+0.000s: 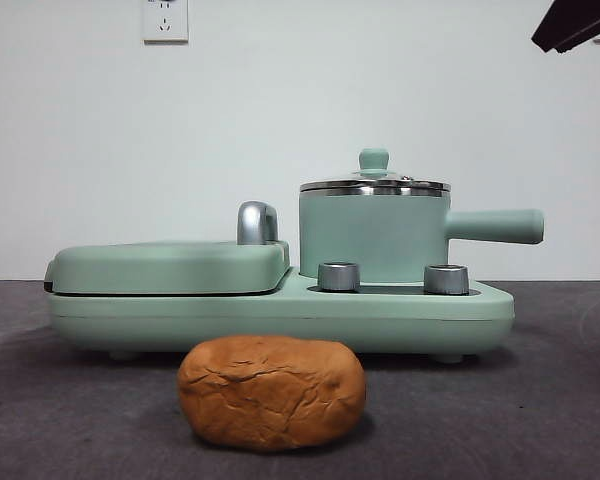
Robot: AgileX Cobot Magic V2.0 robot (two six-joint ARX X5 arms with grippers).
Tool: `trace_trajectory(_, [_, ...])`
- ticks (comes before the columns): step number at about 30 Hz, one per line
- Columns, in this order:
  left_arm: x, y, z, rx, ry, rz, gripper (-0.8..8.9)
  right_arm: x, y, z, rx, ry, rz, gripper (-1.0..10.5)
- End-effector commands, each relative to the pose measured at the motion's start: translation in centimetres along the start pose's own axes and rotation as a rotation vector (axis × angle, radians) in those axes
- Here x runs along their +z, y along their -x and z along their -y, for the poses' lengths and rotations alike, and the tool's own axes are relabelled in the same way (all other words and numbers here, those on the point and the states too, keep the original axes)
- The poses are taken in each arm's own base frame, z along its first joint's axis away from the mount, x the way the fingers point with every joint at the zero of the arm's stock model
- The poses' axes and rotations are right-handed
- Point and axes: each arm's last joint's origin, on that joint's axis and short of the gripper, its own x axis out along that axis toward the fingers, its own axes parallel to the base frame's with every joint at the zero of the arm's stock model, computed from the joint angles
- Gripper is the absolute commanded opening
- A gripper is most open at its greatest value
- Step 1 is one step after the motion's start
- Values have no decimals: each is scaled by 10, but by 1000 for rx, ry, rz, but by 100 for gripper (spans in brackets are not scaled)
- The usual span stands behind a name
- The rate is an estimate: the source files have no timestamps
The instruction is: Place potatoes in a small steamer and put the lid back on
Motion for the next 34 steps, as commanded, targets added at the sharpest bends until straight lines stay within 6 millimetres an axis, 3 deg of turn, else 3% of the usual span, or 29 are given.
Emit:
trace_trajectory(1, [5, -20, -5, 17, 62, 42, 312, 6, 1, 2, -10, -23, 28, 371])
trace_trajectory(11, [-7, -115, -17, -16, 141, 81, 312, 10, 2, 3, -27, -62, 69, 371])
trace_trajectory(21, [-5, -200, -37, -43, 147, 54, 312, 9, 1, 3, -25, -76, 68, 371])
trace_trajectory(29, [-13, -239, -47, -43, 150, 43, 312, 9, 1, 3, -24, -107, 68, 371])
trace_trajectory(34, [-20, -247, -48, -44, 152, 34, 311, 9, 1, 3, -24, -110, 68, 371])
